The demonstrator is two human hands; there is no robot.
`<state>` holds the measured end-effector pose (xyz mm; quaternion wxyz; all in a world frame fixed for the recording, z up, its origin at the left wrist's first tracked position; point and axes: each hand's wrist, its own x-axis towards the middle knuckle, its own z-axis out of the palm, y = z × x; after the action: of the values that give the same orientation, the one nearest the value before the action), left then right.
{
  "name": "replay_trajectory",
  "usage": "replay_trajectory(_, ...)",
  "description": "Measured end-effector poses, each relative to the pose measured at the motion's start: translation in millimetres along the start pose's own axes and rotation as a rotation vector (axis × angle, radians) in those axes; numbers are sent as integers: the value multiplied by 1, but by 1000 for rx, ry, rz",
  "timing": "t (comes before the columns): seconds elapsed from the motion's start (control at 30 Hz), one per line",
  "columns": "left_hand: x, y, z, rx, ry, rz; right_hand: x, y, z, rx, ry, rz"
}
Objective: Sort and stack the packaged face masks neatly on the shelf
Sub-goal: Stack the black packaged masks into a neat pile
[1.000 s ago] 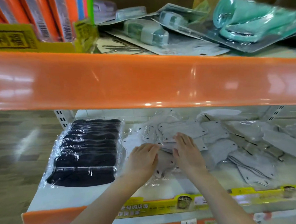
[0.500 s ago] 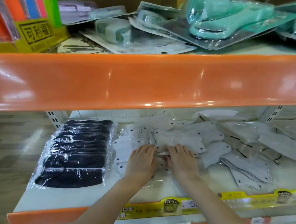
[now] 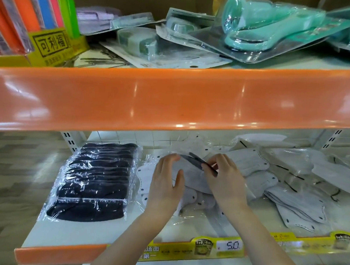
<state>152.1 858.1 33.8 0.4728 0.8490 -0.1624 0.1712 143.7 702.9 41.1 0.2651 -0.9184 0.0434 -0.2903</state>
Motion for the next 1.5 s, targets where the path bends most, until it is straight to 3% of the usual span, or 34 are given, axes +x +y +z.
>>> replay_trajectory(0.13,4,3,-5,-24,-87,-61,7,-18,-5,193,-145,154)
replay_trajectory(0.23,0,4,-8,-24,-165,-136,5,-29,-6,390,-65,314)
replay_trajectory(0.33,-11,9,-17,32,-171,-9,1,-38,-4,675,14,578)
replay_trajectory(0.47,-23,10,-22,179,-311,48,-5,-53,-3,1350,15,932)
replay_trajectory(0.57,-26,-3,-27,425,-142,221,-10,-61,-1,1527,1,982)
replay_trajectory(0.63,-24,-13,-37,439,-16,291,-13,-65,4,1411,-20,899)
replay_trajectory(0.77,-12,-35,-68,441,55,290,-17,-62,15,815,12,562)
replay_trajectory(0.93,-5,-57,-114,502,66,333,-29,-55,37,82,10,-221)
replay_trajectory(1.0,-4,-66,-132,500,67,393,-36,-62,47,5,-88,-387)
replay_trajectory(1.1,-6,-83,-158,490,79,451,-44,-81,59,35,-166,-475)
replay_trajectory(1.5,-62,-168,-203,627,-26,259,-92,-115,122,73,-392,-540)
